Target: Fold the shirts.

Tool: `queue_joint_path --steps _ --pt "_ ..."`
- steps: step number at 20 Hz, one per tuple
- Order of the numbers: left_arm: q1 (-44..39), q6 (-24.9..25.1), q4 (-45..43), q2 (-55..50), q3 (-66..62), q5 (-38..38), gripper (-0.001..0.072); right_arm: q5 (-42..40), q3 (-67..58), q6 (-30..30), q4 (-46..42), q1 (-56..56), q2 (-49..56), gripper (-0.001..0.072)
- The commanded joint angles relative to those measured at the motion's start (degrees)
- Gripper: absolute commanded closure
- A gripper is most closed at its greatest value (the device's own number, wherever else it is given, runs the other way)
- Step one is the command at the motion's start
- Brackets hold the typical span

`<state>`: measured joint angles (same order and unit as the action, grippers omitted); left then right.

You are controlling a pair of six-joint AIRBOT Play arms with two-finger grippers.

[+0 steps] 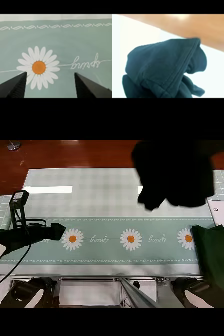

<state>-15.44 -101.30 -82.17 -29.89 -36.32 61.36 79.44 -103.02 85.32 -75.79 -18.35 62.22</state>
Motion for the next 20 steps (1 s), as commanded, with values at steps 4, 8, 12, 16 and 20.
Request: queue_joint_path --steps 4,8,12,16,20 --pt "0.0 0.07 0.83 0.2 0.59 -1.4 0.0004 -13.75 27.78 5.4 3.08 -14.45 4.17 0.0692" --pt "0.0 0.07 0.83 -0.5 0.63 -1.84 0.0004 -21.57 31.54 4.02 11.96 -19.67 17.77 0.0692" --pt "0.0 0.07 0.87 -4.11 0.63 -2.38 0.0004 -24.44 30.93 2.95 19.41 -19.02 24.7 0.0444" --pt "0.46 0.11 1.22 -8.5 0.61 -2.21 0.0004 -9.94 25.31 -2.1 18.16 -4.26 20.57 0.0091" --pt "4.96 0.13 3.41 -12.15 0.63 -2.69 0.0006 -6.47 30.51 -2.58 10.62 19.54 8.48 0.0092"
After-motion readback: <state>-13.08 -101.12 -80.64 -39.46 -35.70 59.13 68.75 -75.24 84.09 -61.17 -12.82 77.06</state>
